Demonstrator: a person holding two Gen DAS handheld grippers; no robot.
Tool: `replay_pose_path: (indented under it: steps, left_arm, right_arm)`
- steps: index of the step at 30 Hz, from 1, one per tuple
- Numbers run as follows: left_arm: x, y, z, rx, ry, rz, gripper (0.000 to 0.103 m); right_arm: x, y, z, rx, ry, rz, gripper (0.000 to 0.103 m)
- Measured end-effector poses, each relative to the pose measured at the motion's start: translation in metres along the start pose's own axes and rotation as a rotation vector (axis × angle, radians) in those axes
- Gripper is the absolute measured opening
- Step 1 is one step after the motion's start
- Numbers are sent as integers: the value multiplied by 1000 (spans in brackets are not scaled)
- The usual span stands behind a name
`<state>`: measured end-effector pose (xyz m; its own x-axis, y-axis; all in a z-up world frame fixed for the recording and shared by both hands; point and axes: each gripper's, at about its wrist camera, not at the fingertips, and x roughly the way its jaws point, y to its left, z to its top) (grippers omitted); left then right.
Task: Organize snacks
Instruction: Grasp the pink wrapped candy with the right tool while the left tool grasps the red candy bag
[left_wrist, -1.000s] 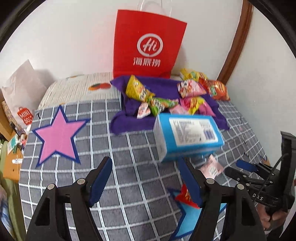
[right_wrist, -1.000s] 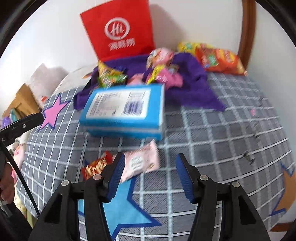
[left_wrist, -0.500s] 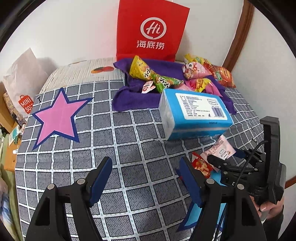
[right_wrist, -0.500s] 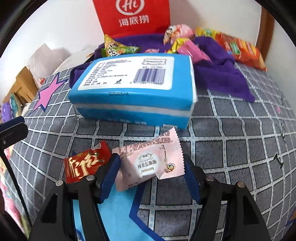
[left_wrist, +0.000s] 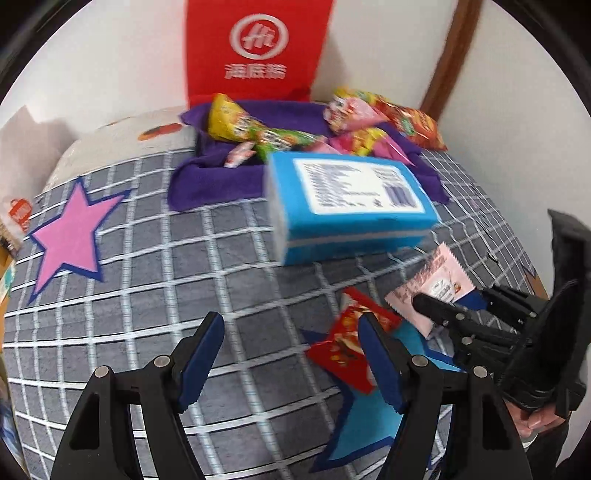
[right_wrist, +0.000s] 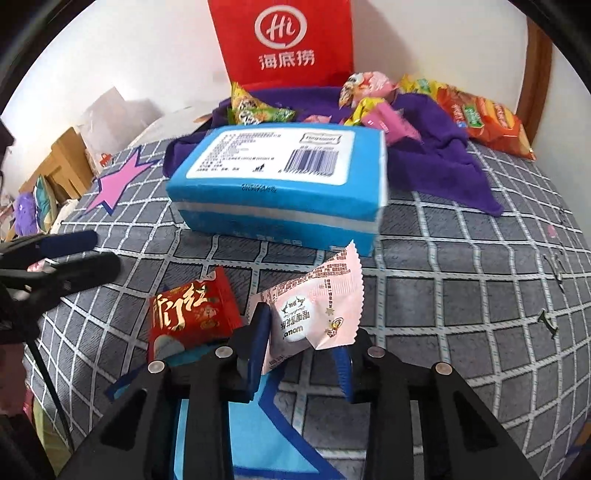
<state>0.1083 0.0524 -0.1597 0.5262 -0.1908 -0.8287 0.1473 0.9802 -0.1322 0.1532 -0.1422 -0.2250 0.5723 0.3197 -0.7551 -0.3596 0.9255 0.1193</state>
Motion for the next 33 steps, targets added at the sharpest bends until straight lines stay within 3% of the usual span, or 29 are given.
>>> replay_pose_path:
  steps: [15, 20, 23, 33]
  left_arm:
    - [46, -45, -7, 97, 95, -60, 72]
    - [51, -53, -11, 136, 96, -6, 60]
    - [50, -57, -10, 154, 93, 13, 44]
    - [28, -45, -6, 112, 67, -48, 40]
  right_arm:
    - [-45, -47, -19, 92, -66, -46, 33]
    - [-44, -58, -24, 116, -59, -56, 33]
    - [-44, -60, -24, 117, -55, -60, 33]
    - [-56, -48, -14, 87, -72, -61, 33]
